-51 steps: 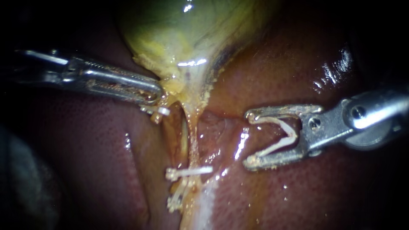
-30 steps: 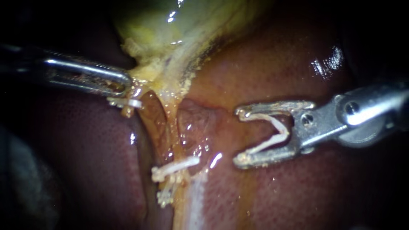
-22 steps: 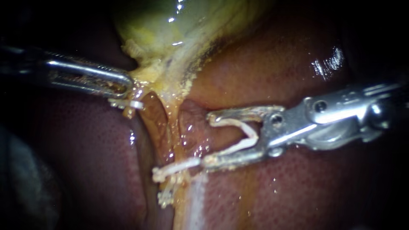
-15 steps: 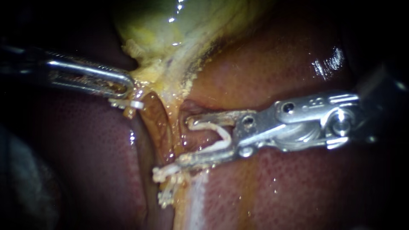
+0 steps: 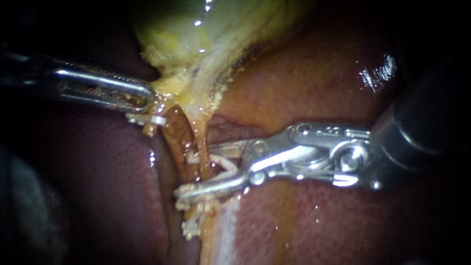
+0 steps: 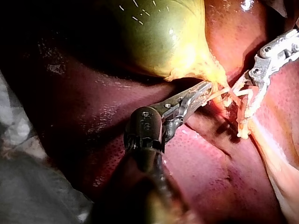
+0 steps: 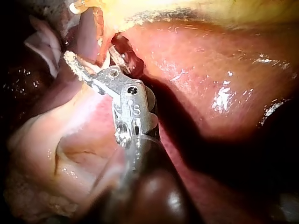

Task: Clipping second clip right tube

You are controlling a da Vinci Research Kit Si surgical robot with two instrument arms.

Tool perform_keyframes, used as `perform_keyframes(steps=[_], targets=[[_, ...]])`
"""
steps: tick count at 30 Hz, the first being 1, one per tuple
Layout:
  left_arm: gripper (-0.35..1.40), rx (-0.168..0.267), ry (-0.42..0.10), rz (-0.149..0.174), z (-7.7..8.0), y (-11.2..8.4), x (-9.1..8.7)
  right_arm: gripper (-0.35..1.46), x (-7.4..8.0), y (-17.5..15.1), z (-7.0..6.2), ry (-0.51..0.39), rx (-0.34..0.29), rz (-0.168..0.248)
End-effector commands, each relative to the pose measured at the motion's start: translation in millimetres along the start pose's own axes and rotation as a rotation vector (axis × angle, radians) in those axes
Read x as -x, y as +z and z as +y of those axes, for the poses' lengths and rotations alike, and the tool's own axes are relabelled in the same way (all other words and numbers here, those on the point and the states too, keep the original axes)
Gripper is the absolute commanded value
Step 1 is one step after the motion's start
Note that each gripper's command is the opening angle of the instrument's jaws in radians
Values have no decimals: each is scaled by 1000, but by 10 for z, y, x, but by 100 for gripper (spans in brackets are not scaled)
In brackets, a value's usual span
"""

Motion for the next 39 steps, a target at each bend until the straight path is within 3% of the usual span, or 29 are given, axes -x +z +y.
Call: perform_keyframes(steps=[1, 8, 15, 19, 24, 39], targets=[[-35, 0, 0, 0, 0, 0, 0, 49, 1, 1, 0, 5, -9, 3], [-35, 0, 0, 0, 0, 1, 0, 49, 3, 5, -9, 17, -46, 20], [-35, 0, 0, 0, 0, 1, 0, 45, -5, 7, -38, 9, -154, 20], [-35, 0, 0, 0, 0, 1, 0, 44, -11, 11, -50, 7, -171, 21], [-35, 0, 0, 0, -1, 1, 0, 38, -17, 9, -50, 12, -165, 27], [-35, 0, 0, 0, -2, 1, -1, -12, -21, 0, -47, 22, -139, 32]])
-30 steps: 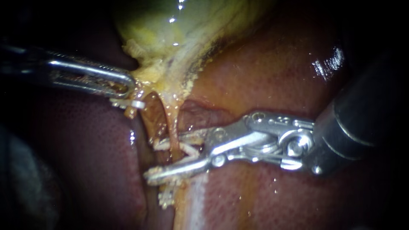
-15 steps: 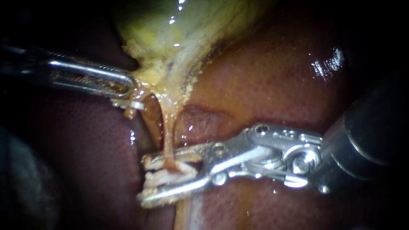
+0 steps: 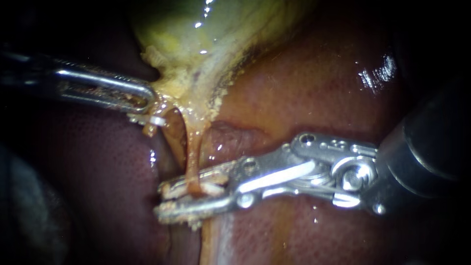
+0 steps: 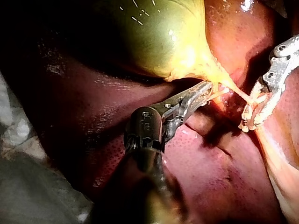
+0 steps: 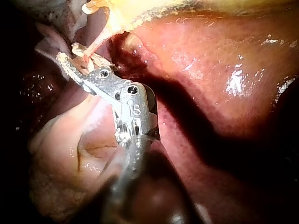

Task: Clipping second clip right tube

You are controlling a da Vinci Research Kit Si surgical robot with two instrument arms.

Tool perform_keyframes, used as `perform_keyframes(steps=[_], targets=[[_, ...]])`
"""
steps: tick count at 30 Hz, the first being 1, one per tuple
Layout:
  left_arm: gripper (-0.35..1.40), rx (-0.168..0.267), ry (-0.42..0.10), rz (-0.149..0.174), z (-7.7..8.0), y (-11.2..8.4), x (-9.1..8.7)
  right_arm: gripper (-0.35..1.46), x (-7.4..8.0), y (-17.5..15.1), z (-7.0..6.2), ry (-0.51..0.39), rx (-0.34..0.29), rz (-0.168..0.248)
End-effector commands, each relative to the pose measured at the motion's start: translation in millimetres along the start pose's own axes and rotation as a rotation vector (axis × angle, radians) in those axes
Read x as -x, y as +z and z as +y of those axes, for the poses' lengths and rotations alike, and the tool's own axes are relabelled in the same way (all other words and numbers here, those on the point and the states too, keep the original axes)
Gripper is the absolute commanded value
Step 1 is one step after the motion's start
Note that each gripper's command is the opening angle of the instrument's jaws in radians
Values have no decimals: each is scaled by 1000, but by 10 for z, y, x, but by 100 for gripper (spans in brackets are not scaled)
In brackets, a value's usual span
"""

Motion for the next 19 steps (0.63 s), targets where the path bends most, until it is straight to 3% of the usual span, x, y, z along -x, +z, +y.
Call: perform_keyframes(steps=[1, 2, 5, 19], targets=[[-35, 0, 0, 0, 0, 0, 0, -20, 1, -1, -1, 15, 1, 1], [-35, 0, 0, 0, 0, 0, 0, -35, 1, -2, -2, 57, 0, -1], [-35, 0, 0, 0, -1, 0, 0, -35, 3, -6, -3, 157, 2, -2], [-35, 0, 0, 0, -2, 1, 0, -35, 7, -6, -2, 160, 2, -4]])
